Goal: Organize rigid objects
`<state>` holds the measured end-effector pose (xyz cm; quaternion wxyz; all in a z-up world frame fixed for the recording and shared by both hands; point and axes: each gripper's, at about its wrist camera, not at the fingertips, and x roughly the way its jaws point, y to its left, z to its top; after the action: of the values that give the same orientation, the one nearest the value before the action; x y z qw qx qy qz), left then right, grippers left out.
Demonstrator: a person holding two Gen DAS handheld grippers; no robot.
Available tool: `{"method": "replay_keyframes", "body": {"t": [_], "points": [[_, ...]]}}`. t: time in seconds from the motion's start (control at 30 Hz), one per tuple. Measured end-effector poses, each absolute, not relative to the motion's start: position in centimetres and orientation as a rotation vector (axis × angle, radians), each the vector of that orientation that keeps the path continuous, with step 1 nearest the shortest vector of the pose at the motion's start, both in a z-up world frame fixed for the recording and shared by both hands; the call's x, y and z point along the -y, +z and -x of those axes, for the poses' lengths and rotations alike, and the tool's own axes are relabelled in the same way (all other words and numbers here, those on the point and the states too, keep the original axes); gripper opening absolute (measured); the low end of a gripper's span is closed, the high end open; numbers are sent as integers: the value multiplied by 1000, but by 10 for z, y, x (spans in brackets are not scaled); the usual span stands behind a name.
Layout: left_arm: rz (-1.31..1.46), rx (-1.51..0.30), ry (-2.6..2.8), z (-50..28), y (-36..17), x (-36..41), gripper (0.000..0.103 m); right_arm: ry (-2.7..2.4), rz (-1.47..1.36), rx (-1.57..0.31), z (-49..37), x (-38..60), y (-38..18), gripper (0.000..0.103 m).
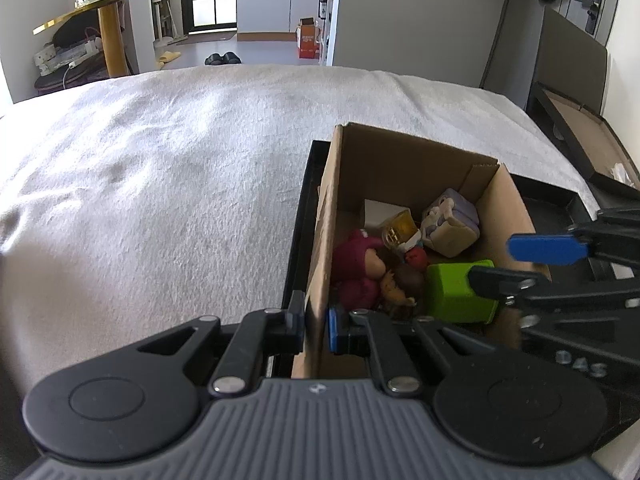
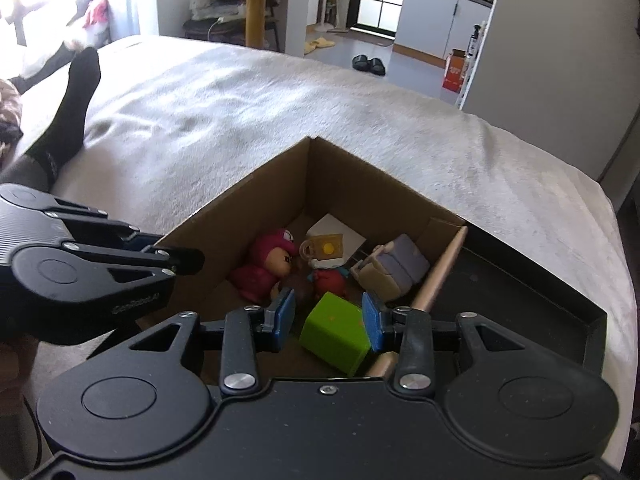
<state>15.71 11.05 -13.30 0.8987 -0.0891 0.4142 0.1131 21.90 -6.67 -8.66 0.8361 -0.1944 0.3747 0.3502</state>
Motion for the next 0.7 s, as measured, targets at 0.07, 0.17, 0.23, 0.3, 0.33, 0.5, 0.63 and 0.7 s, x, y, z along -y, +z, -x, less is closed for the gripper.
{"method": "replay_keyframes", "body": {"t": [0.07,0.17,0.23,0.3,0.33,0.5,0.63,0.7], "points": [[181,-871,232,-157,-132,-110,11,725,369,-795,-217,78,-82,41],[165,-884,234,-157,-130,-107,11,708,339,-797,-216,88,-78,42],[151,-889,235,-157,-125,-103,11,693,310,-799,-215,100,-75,43],[135,-895,239,-156,-119,-100,13,678,285,-800,-215,109,-71,47],[133,-897,238,-156,-117,-98,14,667,270,-800,-215,115,-68,50],[117,-910,250,-153,-103,-90,20,631,197,-794,-213,139,-59,58],[111,-905,226,-150,-90,-83,33,604,149,-775,-208,155,-51,69],[88,-899,213,-148,-83,-76,40,594,124,-765,-205,163,-48,74]]}}
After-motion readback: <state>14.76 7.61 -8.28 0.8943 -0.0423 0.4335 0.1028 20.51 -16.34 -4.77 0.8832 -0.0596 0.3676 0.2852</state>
